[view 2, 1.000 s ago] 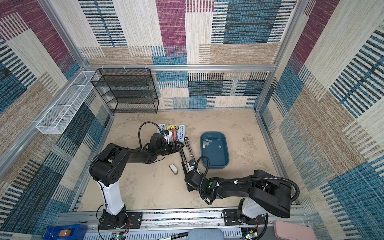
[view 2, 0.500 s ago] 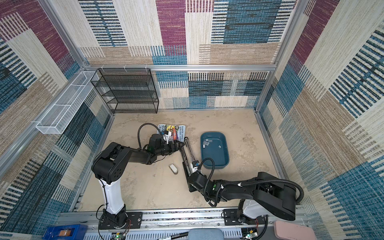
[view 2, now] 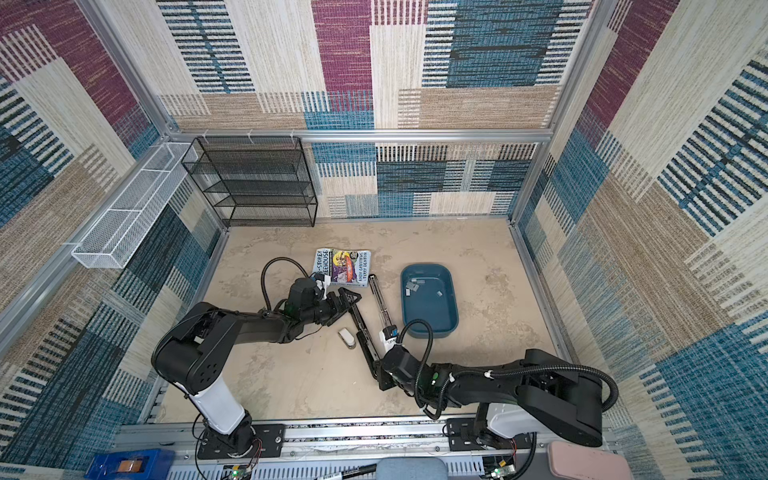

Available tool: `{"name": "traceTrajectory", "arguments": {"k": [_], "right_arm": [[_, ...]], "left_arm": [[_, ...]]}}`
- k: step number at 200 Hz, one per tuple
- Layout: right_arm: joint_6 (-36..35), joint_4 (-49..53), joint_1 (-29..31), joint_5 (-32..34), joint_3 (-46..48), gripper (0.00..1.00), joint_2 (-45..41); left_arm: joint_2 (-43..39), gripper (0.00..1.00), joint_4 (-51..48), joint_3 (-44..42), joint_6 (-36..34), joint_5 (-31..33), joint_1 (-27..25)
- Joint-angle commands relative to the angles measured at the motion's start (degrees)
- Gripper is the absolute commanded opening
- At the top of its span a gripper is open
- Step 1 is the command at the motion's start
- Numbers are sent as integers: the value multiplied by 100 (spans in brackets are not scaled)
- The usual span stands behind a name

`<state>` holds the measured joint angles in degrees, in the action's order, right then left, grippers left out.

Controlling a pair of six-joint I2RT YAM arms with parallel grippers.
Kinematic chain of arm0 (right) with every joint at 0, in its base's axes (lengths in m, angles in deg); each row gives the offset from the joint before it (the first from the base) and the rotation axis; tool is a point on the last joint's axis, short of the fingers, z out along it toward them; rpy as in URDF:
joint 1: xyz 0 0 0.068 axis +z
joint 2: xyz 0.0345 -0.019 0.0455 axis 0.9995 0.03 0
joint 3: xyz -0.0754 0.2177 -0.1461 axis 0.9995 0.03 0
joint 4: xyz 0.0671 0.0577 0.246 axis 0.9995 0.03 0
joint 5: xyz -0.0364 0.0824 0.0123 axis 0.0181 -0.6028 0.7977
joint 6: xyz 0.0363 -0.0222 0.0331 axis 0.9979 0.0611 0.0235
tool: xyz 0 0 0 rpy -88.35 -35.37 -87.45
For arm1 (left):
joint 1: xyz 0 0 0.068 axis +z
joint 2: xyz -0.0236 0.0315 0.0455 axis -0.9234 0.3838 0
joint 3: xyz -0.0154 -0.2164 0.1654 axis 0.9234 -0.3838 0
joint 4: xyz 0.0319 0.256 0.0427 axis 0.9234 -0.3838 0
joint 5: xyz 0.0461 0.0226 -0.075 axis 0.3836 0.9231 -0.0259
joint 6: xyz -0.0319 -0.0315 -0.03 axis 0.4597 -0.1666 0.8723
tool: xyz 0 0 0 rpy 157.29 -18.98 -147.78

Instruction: Load the staples into the stapler

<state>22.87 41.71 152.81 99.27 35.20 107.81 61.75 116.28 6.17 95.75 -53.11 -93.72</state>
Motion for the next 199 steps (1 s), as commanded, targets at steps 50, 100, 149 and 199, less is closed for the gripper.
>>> {"name": "traceTrajectory", "arguments": {"k": [50, 100, 149, 199], "right_arm": [[-94, -510, 16, -52, -45, 0, 173], [-433, -331, 151, 304, -185, 0, 406], [-497, -286, 165, 504, -285, 0, 672], [-664, -497, 248, 939, -129, 0, 730]], "left_arm": [[390, 94, -1374, 527, -177, 351, -33], [1102, 72, -742, 1240, -718, -292, 10], [247, 61, -550, 983, -1424, 164, -42], [-245, 46, -570, 973, -2591, 310, -416]]}}
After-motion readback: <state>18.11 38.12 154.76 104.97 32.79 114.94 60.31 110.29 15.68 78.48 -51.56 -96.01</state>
